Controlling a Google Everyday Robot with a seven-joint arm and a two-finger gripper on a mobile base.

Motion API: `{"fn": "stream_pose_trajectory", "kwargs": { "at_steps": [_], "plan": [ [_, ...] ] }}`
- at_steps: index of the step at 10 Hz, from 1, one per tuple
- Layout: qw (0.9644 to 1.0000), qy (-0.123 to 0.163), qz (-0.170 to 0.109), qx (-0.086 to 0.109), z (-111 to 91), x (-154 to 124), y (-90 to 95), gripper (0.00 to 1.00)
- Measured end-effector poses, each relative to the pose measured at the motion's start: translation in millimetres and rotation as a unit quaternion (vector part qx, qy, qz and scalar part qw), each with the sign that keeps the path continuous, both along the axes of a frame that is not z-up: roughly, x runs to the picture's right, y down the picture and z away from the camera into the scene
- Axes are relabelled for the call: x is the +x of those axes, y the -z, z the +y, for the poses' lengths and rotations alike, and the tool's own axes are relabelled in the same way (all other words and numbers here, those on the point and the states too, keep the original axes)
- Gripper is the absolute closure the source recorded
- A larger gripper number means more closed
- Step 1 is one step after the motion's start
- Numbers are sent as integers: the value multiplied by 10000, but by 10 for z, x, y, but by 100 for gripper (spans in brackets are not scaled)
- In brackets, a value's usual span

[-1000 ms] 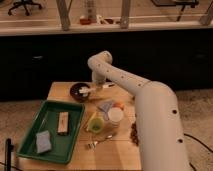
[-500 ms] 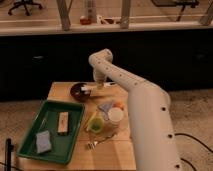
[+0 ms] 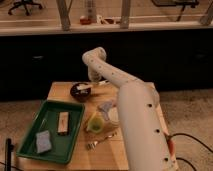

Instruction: Wipe purple bowl with brush

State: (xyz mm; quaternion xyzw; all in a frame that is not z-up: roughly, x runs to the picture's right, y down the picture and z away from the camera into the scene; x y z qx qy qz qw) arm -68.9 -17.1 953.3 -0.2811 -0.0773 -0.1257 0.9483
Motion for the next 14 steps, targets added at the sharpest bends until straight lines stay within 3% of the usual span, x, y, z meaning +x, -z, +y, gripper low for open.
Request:
{"fn": "stream_pose_trajectory", "kwargs": {
  "at_steps": [4,8,10,14],
  "plan": [
    [9993,358,-143,9,176,-115,153,100],
    [9997,239,68,-60,313,268,236,100],
    [9995,169,238,-74,283,446,235,100],
    [9990,171,411,-36,56,455,93,100]
  ]
}}
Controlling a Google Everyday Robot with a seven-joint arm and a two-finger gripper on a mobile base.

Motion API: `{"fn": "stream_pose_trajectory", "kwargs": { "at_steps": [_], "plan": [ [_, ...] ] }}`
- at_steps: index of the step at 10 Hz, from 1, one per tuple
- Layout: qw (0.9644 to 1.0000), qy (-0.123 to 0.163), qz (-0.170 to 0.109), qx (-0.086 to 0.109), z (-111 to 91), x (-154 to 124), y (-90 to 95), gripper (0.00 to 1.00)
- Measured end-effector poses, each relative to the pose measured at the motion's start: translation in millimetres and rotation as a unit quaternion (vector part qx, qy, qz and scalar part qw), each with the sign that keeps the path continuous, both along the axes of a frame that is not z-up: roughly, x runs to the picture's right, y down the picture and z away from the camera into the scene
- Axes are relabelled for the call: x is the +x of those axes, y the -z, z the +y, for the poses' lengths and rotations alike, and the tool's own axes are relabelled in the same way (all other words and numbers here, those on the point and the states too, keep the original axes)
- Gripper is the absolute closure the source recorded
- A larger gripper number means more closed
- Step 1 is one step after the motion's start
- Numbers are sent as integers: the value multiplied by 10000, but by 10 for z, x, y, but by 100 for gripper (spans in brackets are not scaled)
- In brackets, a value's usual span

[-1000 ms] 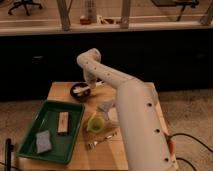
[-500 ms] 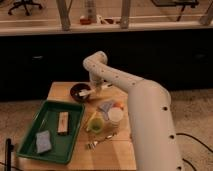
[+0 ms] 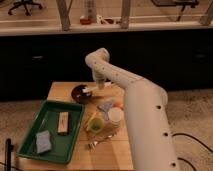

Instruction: Wipe purple bowl with brush

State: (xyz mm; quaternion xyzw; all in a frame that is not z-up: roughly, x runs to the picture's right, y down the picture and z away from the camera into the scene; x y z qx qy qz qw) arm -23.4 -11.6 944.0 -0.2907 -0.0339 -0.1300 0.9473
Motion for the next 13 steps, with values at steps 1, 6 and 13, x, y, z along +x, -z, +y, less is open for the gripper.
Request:
{"fn": "stream_pose_trajectory", "kwargs": {
  "at_steps": [1,6,13],
  "plan": [
    [10000,27,-6,15,-60,-46,-36,100],
    [9985,382,-398,42,-102,-581,-17,100],
    [9958,577,-689,-160,231,-494,187,100]
  ]
}}
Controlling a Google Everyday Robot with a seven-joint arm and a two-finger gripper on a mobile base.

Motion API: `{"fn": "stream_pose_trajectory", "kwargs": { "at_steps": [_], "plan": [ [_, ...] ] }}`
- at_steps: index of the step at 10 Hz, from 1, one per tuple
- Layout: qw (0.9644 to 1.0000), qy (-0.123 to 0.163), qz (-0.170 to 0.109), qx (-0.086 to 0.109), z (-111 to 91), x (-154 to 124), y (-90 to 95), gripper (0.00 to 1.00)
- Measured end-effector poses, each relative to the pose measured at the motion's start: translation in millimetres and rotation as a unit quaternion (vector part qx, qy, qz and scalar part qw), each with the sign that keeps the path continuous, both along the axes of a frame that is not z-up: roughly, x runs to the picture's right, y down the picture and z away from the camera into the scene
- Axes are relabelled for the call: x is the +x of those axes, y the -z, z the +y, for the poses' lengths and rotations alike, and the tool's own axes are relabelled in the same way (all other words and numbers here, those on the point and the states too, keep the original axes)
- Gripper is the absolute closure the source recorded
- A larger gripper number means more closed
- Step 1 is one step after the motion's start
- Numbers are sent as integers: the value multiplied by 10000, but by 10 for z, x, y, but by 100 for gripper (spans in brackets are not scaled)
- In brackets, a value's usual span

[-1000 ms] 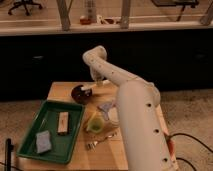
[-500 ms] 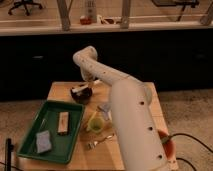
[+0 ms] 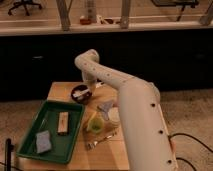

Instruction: Wipe purple bowl with brush

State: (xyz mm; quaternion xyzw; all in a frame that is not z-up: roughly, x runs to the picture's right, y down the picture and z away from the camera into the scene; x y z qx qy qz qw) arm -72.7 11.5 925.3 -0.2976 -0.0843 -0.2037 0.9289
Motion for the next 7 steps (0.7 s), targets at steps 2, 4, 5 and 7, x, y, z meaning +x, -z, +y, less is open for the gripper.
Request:
{"fn": "stream_pose_trajectory", "kwargs": {
  "at_steps": [2,4,5,7],
  "plan": [
    [9997,-164,188,-19,12,276,1,100],
    [9990,-302,338,-20,-9,417,-12,100],
    [9986,-342,395,-15,-38,454,-38,100],
    [9984,-335,451,8,-114,441,-96,100]
  ]
}}
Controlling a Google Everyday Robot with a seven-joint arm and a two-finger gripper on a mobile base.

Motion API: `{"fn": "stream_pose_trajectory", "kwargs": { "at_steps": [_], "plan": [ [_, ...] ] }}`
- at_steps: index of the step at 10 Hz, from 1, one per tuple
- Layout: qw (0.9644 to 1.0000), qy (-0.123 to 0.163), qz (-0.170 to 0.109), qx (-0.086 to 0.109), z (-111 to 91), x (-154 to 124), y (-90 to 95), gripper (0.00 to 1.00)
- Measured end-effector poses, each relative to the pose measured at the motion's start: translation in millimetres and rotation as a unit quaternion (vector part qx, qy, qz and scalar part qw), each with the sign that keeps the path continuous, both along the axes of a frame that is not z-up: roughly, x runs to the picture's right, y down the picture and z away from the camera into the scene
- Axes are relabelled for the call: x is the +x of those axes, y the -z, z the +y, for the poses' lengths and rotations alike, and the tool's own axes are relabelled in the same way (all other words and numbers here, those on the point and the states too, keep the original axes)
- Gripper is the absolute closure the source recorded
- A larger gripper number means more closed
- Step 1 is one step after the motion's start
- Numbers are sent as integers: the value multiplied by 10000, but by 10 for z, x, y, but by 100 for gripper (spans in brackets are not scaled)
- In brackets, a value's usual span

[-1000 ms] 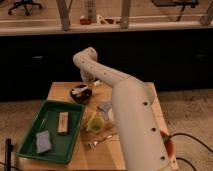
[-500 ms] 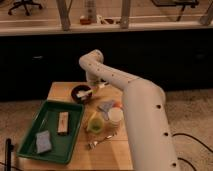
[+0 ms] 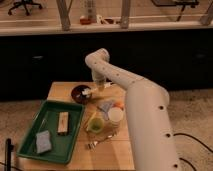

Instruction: Wipe purple bowl with brush

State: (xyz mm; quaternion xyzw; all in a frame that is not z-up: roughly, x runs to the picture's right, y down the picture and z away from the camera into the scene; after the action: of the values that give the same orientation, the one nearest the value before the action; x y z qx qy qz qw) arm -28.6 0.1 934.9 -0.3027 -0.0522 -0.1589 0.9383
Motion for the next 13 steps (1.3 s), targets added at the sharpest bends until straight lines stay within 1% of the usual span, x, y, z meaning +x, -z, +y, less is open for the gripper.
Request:
{"fn": "stream_pose_trajectory", "kwargs": {
  "at_steps": [2,5,6,7,8,10,11,13],
  "plan": [
    [9999,102,-60,53,-101,-198,-82,100],
    [9995,264,-171,82,-140,-370,-111,100],
    [9991,344,-250,87,-129,-429,-105,100],
    [9982,440,-405,94,-114,-485,-82,100],
    [9973,520,-513,87,-86,-484,-55,100],
    [9959,584,-693,41,2,-441,21,100],
    [9955,602,-734,2,61,-341,59,100],
    [9957,563,-727,-51,102,-196,73,100]
  ]
}}
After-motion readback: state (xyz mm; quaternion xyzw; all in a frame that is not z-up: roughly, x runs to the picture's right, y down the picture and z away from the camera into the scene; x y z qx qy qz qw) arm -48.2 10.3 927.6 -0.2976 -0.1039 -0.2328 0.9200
